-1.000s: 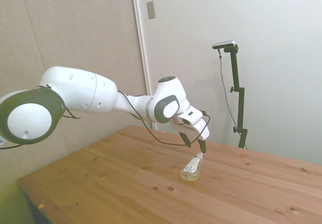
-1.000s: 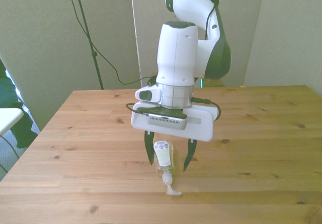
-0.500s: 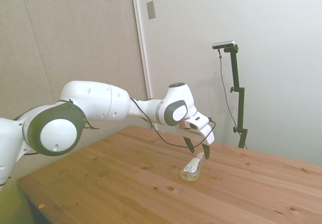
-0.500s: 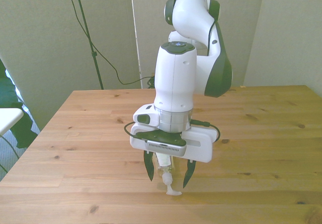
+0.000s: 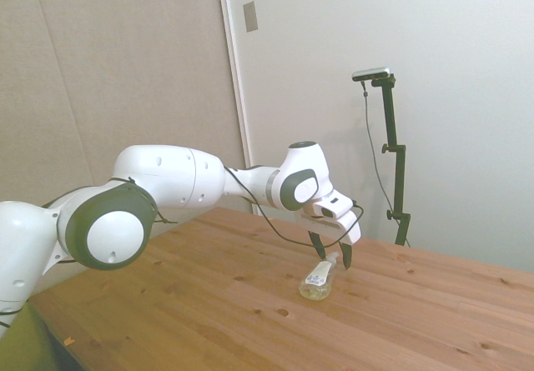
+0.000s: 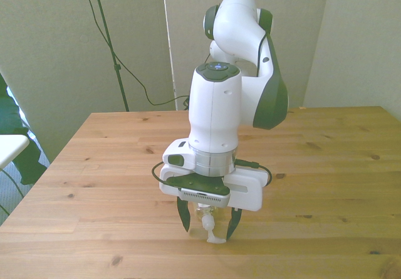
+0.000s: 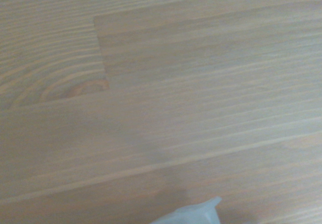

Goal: Stand the sanitizer

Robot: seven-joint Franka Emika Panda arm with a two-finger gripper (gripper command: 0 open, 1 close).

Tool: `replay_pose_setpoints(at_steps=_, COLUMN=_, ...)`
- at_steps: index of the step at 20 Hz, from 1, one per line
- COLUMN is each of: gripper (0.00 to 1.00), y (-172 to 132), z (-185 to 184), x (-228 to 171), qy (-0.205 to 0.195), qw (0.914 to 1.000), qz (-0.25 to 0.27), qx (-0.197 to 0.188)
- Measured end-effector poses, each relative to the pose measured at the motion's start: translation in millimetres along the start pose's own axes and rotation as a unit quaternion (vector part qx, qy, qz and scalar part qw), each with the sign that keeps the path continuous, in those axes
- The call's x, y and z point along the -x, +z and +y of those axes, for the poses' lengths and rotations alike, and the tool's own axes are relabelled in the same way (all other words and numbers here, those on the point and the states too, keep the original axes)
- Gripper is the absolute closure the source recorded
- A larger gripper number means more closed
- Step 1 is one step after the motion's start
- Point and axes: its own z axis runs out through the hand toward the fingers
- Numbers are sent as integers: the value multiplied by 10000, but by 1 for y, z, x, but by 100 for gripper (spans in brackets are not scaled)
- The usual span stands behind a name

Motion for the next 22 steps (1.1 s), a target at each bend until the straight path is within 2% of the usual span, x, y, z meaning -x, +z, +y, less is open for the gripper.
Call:
replay_pose_setpoints(at_steps=7, gripper=100, y=1, z=4, x=-7, qy=-1, qw=9997, qz=-220, qx=56)
replay_pose_setpoints(at_steps=22, gripper=100, y=-1, z=17, x=-10, qy=-39, qw=9993, qz=-351, qx=90)
